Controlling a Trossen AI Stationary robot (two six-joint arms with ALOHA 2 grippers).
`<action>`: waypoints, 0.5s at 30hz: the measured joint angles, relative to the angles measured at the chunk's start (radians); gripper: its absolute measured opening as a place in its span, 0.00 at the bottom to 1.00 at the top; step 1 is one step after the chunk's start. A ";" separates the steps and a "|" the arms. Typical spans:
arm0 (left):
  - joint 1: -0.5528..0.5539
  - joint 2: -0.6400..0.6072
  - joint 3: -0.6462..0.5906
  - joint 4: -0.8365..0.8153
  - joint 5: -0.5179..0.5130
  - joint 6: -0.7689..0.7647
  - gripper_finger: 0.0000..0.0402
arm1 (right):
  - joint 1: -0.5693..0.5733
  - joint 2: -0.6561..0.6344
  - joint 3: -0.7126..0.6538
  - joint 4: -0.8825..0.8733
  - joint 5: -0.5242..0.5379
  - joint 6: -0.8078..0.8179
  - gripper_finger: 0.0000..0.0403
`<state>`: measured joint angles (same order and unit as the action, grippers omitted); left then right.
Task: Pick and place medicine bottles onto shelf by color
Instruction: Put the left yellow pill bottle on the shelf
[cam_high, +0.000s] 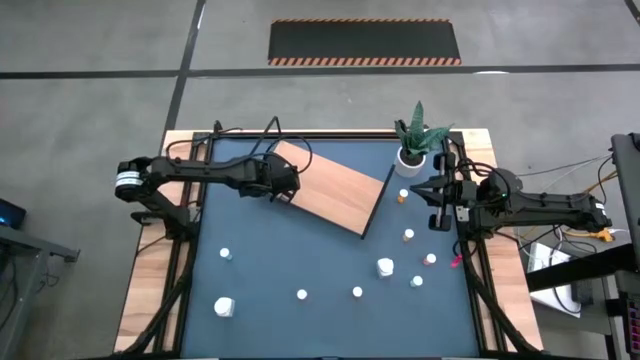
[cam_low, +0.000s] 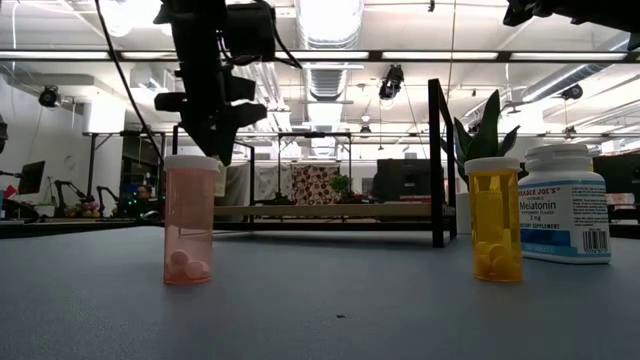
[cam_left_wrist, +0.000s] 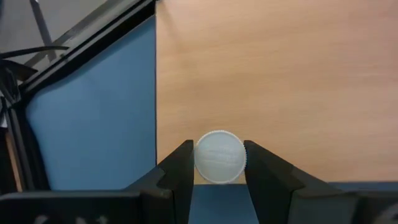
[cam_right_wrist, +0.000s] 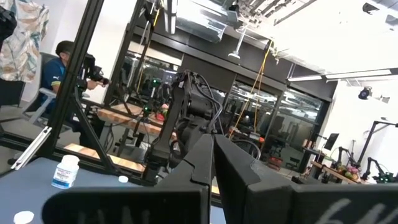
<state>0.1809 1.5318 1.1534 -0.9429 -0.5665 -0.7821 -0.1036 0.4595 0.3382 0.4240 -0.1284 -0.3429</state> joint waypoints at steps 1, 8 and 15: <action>0.001 0.000 0.000 0.000 -0.003 -0.010 0.27 | 0.000 0.000 0.000 0.000 0.000 0.001 0.02; 0.002 0.002 0.000 0.000 -0.002 -0.052 0.27 | 0.000 0.000 0.000 0.000 0.000 0.001 0.02; 0.003 0.003 0.000 -0.001 0.010 -0.066 0.27 | 0.000 0.000 0.000 0.000 0.000 0.002 0.02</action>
<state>0.1837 1.5349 1.1534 -0.9436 -0.5568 -0.8480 -0.1033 0.4595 0.3382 0.4240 -0.1284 -0.3412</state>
